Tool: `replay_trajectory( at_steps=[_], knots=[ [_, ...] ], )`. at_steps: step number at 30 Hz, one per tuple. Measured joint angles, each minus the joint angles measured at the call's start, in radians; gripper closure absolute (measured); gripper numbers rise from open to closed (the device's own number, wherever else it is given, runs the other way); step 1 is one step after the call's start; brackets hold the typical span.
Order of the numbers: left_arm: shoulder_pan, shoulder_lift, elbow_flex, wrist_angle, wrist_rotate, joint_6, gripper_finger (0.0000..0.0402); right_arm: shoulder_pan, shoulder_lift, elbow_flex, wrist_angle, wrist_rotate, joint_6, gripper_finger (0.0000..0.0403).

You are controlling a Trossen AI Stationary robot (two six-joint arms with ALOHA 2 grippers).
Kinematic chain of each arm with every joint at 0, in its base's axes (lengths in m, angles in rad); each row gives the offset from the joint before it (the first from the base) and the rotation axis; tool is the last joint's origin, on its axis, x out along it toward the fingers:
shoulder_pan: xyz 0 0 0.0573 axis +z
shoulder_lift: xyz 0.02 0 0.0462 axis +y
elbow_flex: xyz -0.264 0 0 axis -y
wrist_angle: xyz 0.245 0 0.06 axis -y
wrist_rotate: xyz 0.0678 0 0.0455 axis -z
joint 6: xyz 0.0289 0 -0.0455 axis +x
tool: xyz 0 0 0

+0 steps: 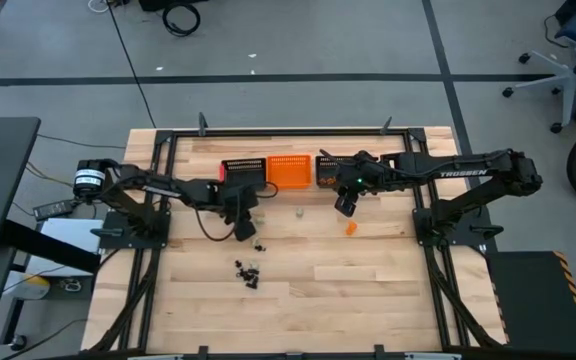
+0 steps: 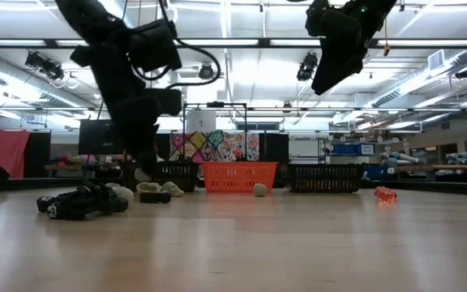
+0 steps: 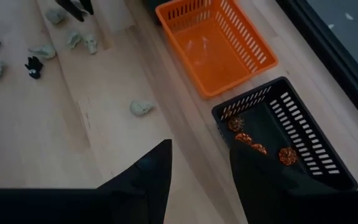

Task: Sort Halloween decoration
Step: Put the white skull toy into the left black bin

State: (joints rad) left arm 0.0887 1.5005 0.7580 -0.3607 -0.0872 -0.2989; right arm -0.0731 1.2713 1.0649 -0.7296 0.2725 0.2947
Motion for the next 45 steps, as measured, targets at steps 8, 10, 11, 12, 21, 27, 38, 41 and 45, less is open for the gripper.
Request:
replay_trajectory(
  at_steps=[8,10,11,12,21,27,38,41,45],
  knots=[
    [0.037,-0.001,0.13,-0.165,0.002,0.036,0.0321,0.0,0.0,0.0,0.004,0.024,0.0,0.0238],
    [0.053,-0.001,0.171,-0.214,0.002,0.067,0.0321,0.0,0.0,0.0,0.009,0.026,0.0,0.0238],
    [0.063,-0.001,0.19,-0.238,0.002,0.083,0.0321,0.0,0.0,0.0,0.015,0.026,0.0,0.0238],
    [0.073,-0.002,0.208,-0.259,0.001,0.095,0.0321,0.0,0.0,0.0,0.02,0.026,0.0,0.0238],
    [0.194,-0.003,0.318,-0.323,0.0,0.186,0.032,0.0,0.0,0.0,0.066,0.049,0.0,0.0238],
    [0.283,0.003,0.3,-0.307,-0.001,0.209,0.032,0.0,0.0,0.0,0.071,0.052,0.0,0.0238],
    [0.406,0.004,0.167,-0.095,-0.001,0.208,0.032,0.0,0.0,0.0,0.129,0.052,0.01,0.0238],
    [0.42,0.004,0.135,-0.012,-0.002,0.203,0.032,0.0,0.0,0.0,0.137,0.052,0.021,0.0238],
    [0.42,0.006,0.084,0.13,-0.001,0.181,0.032,0.0,0.0,0.0,0.138,0.052,0.021,0.0238]
  ],
)
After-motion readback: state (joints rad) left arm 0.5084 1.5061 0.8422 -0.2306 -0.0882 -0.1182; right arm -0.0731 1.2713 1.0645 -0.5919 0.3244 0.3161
